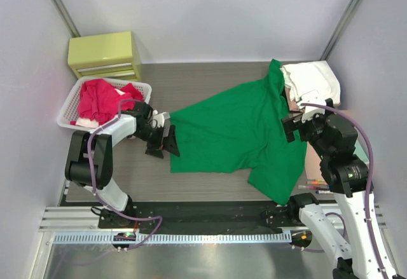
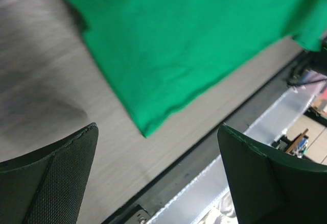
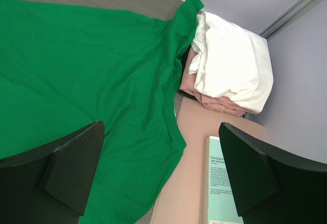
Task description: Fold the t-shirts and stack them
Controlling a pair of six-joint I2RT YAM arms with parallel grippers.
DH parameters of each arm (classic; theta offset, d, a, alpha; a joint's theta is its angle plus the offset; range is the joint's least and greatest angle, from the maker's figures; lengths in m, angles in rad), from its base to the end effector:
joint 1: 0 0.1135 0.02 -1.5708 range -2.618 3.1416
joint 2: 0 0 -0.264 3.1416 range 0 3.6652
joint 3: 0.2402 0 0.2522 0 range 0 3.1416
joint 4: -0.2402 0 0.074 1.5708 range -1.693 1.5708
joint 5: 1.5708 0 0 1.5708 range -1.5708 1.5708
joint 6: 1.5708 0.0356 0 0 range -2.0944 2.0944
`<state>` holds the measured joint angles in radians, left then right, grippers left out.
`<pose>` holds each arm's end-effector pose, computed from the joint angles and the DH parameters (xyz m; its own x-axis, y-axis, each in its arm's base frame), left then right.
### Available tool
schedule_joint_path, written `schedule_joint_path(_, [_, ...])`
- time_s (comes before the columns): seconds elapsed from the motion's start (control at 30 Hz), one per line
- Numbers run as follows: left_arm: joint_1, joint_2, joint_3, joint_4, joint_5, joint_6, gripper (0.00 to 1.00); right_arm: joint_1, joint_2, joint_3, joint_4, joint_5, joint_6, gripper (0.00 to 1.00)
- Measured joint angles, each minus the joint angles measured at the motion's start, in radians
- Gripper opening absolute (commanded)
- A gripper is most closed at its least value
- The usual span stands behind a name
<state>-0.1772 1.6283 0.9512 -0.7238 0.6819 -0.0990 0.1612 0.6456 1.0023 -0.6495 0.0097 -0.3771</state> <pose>0.2725 -0.0716 0.1702 -0.9893 0.0992 -0.1069 0.1447 0.7589 -0.6349 0.1211 0.0193 0.3825 -0.2092 -0.4070 -0.8891 -0.2456 0.9020 -0.3551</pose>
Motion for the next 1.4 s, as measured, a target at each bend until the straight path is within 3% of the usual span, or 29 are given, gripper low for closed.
schedule_joint_path(0.37, [-0.025,0.045,-0.002,0.059,-0.061,-0.077,1.00,-0.001,-0.004,-0.014,0.023,0.013,0.001,1.00])
schedule_joint_path(0.7, [-0.153,0.111,0.031,0.077,0.025,-0.099,1.00,-0.002,0.022,-0.018,0.049,0.024,0.005,1.00])
schedule_joint_path(0.77, [-0.155,0.114,0.031,0.078,0.035,-0.102,0.75,-0.002,0.022,-0.019,0.051,0.026,0.005,1.00])
schedule_joint_path(0.8, [-0.155,0.114,0.030,0.079,0.035,-0.101,0.52,-0.002,0.022,-0.019,0.051,0.027,0.005,1.00])
schedule_joint_path(0.83, [-0.154,0.116,0.028,0.079,0.033,-0.105,0.01,-0.002,0.022,-0.019,0.051,0.028,0.005,1.00])
schedule_joint_path(1.2, [-0.156,0.159,0.028,0.053,-0.024,-0.061,0.00,-0.002,0.047,-0.019,0.051,0.023,0.013,0.97])
schedule_joint_path(1.4, [-0.156,0.127,0.069,0.013,-0.064,-0.016,0.00,-0.005,0.103,-0.016,0.007,-0.063,0.017,0.96])
